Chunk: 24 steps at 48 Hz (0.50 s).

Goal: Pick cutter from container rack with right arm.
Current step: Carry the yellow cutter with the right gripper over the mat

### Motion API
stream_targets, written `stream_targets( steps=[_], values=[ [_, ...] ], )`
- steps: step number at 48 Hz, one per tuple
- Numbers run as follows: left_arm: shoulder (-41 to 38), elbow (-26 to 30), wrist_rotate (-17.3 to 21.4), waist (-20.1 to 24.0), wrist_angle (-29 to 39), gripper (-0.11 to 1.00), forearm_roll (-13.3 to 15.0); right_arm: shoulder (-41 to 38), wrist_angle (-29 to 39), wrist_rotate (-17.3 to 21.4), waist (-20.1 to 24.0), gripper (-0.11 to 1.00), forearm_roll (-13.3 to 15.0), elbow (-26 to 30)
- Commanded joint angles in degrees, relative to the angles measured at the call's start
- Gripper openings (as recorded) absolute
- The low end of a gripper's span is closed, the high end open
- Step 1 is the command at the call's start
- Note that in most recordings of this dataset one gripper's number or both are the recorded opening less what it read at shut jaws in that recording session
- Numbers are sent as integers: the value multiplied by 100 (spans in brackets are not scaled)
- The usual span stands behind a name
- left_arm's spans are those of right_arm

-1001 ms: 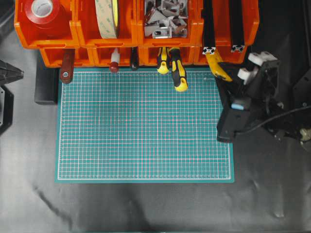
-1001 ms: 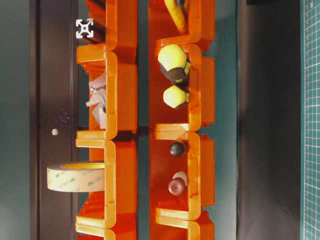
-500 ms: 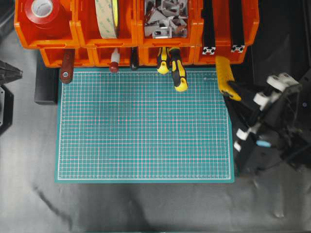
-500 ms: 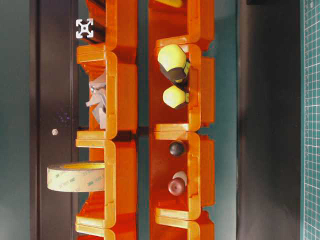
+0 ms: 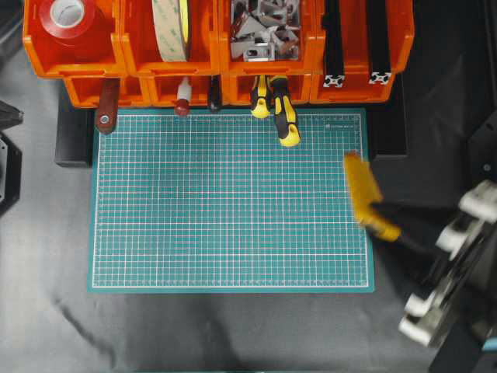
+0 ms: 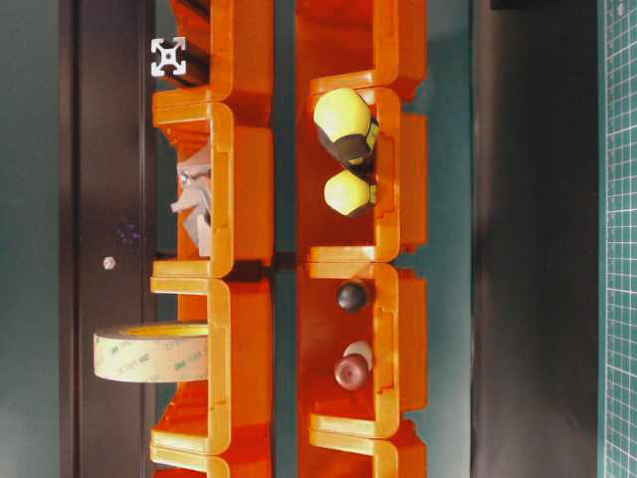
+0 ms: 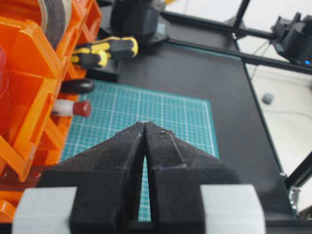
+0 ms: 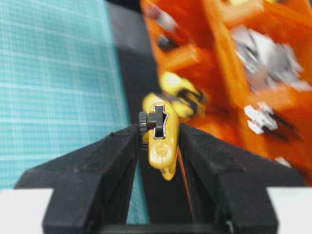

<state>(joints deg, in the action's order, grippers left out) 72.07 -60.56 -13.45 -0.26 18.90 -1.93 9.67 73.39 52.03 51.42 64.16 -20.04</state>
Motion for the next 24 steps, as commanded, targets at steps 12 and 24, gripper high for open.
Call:
stream_targets(
  steps=[12, 24],
  values=[
    [-44, 167, -193, 26, 0, 1, -9, -615, -1600, -35, -281, 28, 211, 299],
    [-35, 167, -369, 26, -44, 1, -9, -1072, -3067, -44, -870, 28, 439, -53]
  ],
)
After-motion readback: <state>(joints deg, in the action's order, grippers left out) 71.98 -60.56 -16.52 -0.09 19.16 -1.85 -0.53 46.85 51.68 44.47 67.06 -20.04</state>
